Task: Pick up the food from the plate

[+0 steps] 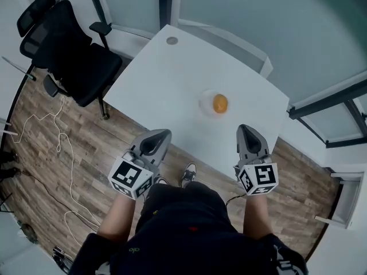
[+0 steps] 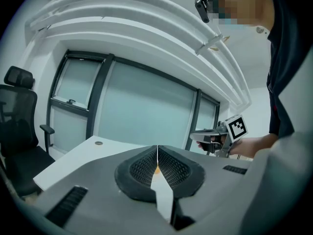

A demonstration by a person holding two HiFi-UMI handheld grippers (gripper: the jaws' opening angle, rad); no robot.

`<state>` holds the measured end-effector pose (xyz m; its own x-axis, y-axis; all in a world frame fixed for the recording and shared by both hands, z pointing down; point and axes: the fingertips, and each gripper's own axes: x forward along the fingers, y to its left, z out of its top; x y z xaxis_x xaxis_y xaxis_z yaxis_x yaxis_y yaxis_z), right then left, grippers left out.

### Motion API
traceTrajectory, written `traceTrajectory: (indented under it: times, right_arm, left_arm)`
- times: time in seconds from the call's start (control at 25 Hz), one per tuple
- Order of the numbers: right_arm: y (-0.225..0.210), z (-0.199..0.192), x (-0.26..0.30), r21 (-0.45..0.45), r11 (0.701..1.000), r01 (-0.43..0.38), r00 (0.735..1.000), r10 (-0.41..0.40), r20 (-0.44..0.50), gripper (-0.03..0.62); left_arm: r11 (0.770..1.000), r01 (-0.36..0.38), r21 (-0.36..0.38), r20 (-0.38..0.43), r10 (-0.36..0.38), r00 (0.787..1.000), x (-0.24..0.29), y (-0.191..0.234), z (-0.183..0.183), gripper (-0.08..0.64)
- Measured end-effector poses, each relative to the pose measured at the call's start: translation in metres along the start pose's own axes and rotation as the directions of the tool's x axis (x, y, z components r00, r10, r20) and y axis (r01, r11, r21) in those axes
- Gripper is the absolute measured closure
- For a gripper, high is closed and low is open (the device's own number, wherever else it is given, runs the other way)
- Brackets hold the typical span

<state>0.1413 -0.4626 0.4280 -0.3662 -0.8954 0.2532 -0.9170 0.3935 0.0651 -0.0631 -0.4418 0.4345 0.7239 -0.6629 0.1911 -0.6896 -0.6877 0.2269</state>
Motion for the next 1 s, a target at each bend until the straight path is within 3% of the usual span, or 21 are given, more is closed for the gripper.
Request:
traceTrajectory:
  times: [0.36, 0.6, 0.8, 0.88, 0.96, 1.0]
  right_arm:
    - [-0.064, -0.033, 0.041, 0.067, 0.996, -0.064, 0.998, 0.064, -0.006, 0.566]
    - [-0.074, -0.049, 0.055, 0.087, 0.994, -0.063, 0.997, 0.067, -0.043, 0.566]
    - [-0.056, -0.07, 0.08, 0.09, 0.989, -0.114, 0.985, 0.125, -0.123, 0.565]
    - [-0.048, -0.081, 0.094, 0.088, 0.988, -0.129, 0.977, 0.142, -0.16, 0.531]
    - [-0.039, -0.094, 0.112, 0.088, 0.986, -0.139, 0.97, 0.153, -0.19, 0.416]
    - [-0.035, -0.099, 0.121, 0.082, 0.988, -0.134, 0.969, 0.148, -0.199, 0.416]
  left_arm:
    - [0.998, -0.057, 0.0, -0.078, 0.057, 0.995, 0.069, -0.012, -0.003, 0.537]
    - [0.999, -0.038, -0.031, -0.09, 0.035, 0.995, 0.094, -0.008, -0.006, 0.537]
    - [0.999, 0.003, -0.039, -0.106, -0.007, 0.994, 0.105, 0.003, -0.016, 0.537]
    - [0.999, 0.001, -0.044, -0.105, -0.005, 0.994, 0.107, 0.011, -0.015, 0.537]
    - [0.999, -0.007, -0.052, -0.109, 0.001, 0.994, 0.106, 0.02, -0.018, 0.537]
    - [0.998, -0.012, -0.056, -0.115, 0.006, 0.993, 0.104, 0.025, -0.021, 0.537]
